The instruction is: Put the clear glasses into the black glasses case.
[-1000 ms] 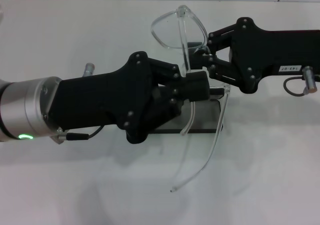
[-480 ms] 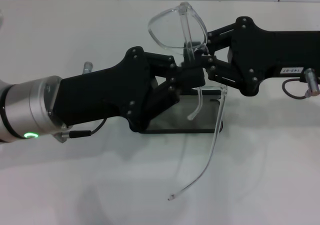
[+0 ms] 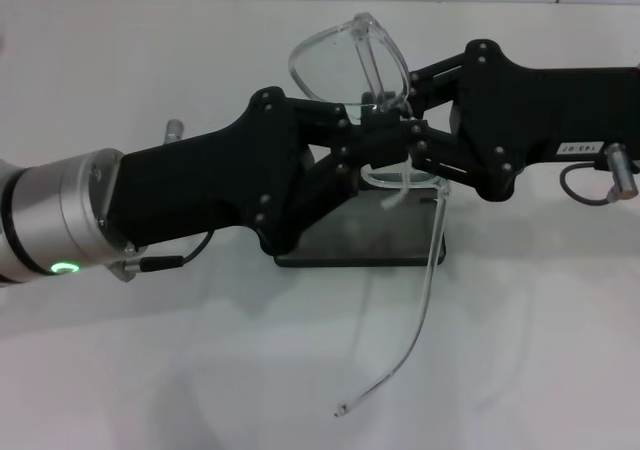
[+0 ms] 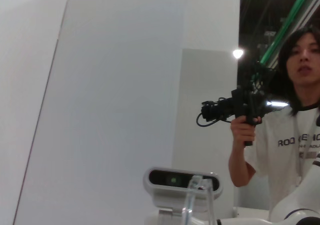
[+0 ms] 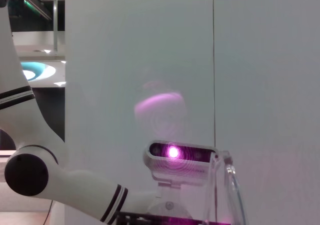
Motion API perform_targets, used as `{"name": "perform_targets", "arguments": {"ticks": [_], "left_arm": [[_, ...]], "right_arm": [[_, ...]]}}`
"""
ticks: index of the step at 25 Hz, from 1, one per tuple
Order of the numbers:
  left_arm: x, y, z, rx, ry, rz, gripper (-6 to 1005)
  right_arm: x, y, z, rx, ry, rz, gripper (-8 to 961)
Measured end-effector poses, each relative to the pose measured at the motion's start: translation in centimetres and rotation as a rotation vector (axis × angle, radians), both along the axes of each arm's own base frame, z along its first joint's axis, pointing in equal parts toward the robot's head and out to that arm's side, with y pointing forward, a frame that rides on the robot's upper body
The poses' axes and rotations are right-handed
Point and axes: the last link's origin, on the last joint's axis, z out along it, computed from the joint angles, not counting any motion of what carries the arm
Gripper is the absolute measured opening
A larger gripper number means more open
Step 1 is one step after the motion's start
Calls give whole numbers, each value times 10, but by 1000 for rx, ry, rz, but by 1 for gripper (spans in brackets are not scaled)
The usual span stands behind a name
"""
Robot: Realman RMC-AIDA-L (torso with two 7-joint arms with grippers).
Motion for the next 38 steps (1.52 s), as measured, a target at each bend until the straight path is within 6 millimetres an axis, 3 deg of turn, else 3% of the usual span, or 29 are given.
{"name": "perform_targets", "arguments": {"ticks": [10, 15, 21, 23, 29, 33, 38], "left_arm": [[-1, 1, -1, 4, 3, 9, 52], [0, -9, 5, -6, -32, -51, 52], [-6, -16, 16, 23, -88, -49, 52], [-7, -16, 16, 26, -89, -41, 52], [-1, -18, -7, -58, -66, -79, 52], [16, -25, -25, -87, -73, -185, 52], [39, -33, -42, -80, -132, -292, 52]], "right_arm": [[2, -1, 1, 14, 4, 6, 118], [9, 2, 9, 62, 36, -23, 118], [22, -9, 48, 101, 227, -25, 118], [27, -20, 72, 128, 390, 4, 118], [37, -29, 97, 276, 655, 43, 118], [41, -25, 89, 368, 732, 40, 118], [34, -10, 54, 398, 693, 19, 118]]}}
